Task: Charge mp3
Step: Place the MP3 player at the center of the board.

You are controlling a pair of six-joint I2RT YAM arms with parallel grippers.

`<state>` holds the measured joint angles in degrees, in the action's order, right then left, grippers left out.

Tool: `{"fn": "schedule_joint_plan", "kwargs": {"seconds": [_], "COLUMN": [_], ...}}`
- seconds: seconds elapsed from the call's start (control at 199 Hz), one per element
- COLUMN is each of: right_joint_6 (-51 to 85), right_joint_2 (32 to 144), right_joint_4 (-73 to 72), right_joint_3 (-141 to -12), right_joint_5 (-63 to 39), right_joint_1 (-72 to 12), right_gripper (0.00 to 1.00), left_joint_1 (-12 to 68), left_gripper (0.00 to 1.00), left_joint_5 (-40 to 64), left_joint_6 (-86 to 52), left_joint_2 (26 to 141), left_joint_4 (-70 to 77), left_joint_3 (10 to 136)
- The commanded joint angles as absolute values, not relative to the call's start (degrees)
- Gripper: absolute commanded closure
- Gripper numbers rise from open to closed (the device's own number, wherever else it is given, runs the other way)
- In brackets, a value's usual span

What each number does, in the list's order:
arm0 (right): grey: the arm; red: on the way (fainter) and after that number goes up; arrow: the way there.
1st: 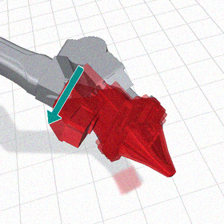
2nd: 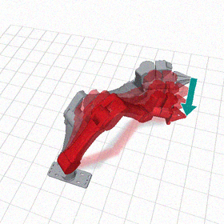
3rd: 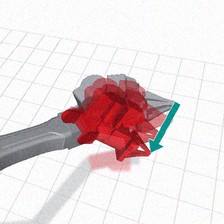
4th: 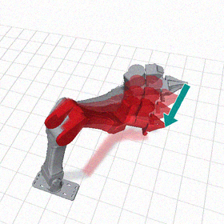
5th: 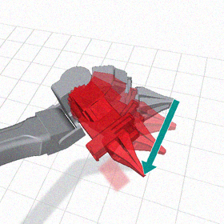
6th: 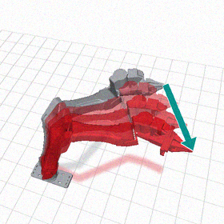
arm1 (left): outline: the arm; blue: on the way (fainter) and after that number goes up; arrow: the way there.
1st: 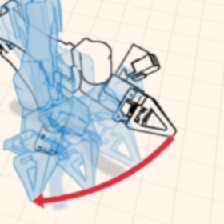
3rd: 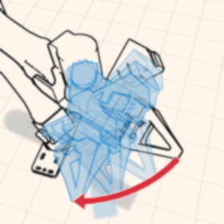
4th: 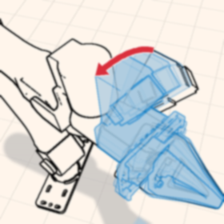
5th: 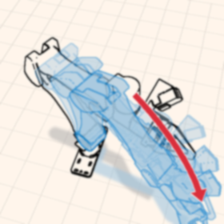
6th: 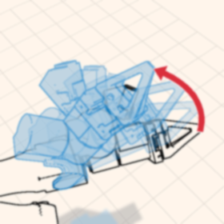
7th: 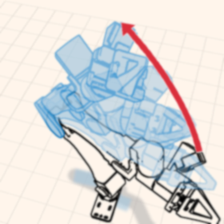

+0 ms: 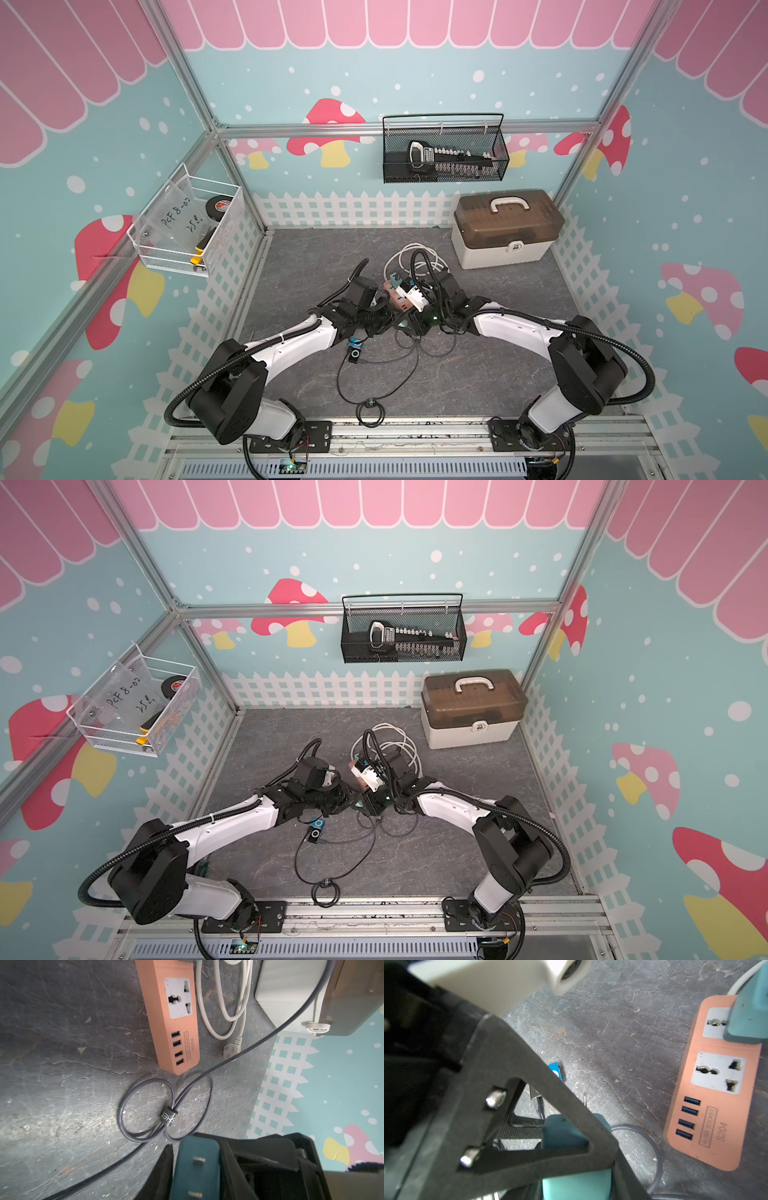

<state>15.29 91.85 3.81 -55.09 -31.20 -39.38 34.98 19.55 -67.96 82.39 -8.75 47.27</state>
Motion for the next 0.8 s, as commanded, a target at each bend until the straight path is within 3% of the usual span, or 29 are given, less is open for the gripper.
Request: {"fn": "schedule_joint_plan", "kwargs": {"seconds": [0.0, 0.075, 0.146, 0.276, 0.351, 0.657, 0.733, 0.798], "right_joint_6": [14.77, 14.9, 14.99, 15.23, 15.46, 15.93, 16.08, 16.08], "right_joint_2": [91.33, 91.05, 90.55, 89.08, 88.14, 87.27, 87.45, 87.45], "right_joint_4": [0.8, 0.87, 0.87, 0.88, 0.88, 0.87, 0.88, 0.92], "right_joint_3": [-54.84, -54.84, -54.68, -54.1, -53.75, -53.44, -53.53, -53.54], "right_joint_5": [-31.82, -31.69, -31.3, -30.03, -29.11, -28.76, -28.83, -28.82], "right_joint_1": [-39.95, -39.93, -39.95, -39.91, -39.92, -39.91, -39.96, -39.9], "right_gripper": [1.0, 1.0, 1.0, 0.98, 0.87, 0.72, 0.62, 0.6], "left_joint_1": [34.98, 34.9, 34.86, 34.5, 34.28, 33.86, 33.89, 33.84], "left_gripper": [0.74, 0.84, 1.0, 1.0, 1.0, 1.0, 1.0, 1.0], "left_joint_5": [20.1, 20.21, 20.38, 20.57, 20.82, 22.14, 22.21, 22.22], "left_joint_6": [-69.52, -69.52, -69.52, -69.52, -69.86, -71.18, -71.21, -70.98], "left_joint_2": [81.75, 81.83, 81.83, 81.83, 81.65, 81.47, 81.41, 81.43], "left_joint_4": [-7.78, -7.66, -7.65, -7.33, -6.27, -1.93, -1.91, -2.05], "left_joint_3": [46.32, 46.14, 46.01, 45.63, 44.9, 43.32, 43.33, 43.57]}}
